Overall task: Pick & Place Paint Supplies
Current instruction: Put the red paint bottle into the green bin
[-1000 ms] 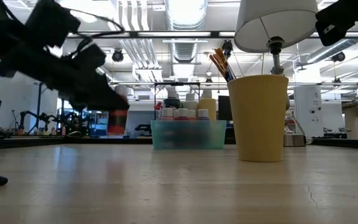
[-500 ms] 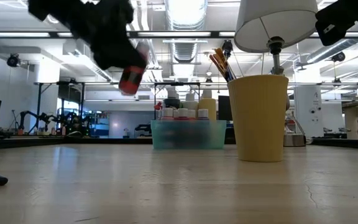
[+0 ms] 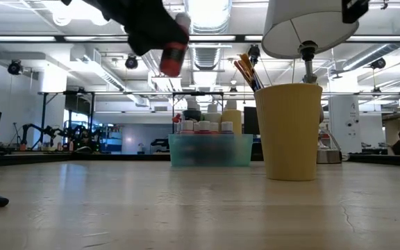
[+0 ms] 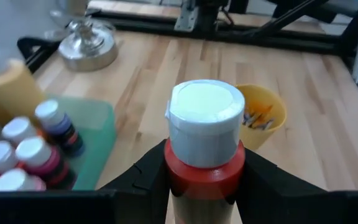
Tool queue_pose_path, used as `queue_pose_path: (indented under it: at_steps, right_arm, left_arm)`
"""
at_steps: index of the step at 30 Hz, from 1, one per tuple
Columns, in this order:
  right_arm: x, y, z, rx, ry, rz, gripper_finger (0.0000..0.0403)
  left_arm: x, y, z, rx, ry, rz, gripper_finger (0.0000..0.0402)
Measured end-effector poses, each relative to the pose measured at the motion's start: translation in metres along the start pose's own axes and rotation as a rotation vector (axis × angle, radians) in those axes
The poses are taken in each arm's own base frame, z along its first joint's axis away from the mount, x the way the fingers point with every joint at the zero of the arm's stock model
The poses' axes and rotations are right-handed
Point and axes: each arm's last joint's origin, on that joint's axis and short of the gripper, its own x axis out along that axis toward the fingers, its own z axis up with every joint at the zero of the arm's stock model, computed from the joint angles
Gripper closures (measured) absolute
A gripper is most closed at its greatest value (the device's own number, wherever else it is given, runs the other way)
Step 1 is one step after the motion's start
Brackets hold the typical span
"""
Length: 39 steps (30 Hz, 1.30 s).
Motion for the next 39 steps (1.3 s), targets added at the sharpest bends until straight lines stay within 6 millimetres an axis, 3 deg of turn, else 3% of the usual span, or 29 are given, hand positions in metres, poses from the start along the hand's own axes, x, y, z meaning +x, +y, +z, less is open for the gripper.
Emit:
queue_pose_path:
  at_steps: [12,20,29,39]
  right_arm:
    - [0.055,0.007,-0.015,-0.031,0.158,-0.084,0.039]
    - [0.08,0.012,-0.014,-0.038,0.217,-0.067,0.0312]
    - [0.102,0.016,-0.013,-0.054,0.18,-0.066,0.0222]
    - [0.127,0.018,-0.011,-0.063,0.183,-0.081,0.0175]
  left_arm:
    - [0.038,-0.015,0.023,0.083,0.004,-0.081,0.0259]
    - [0.064,-0.025,0.042,0.167,0.004,-0.1,0.0259]
    - [0.067,-0.029,0.065,0.204,-0.002,-0.098,0.0259]
    - [0.062,-0.028,0.075,0.228,-0.01,-0.093,0.0259]
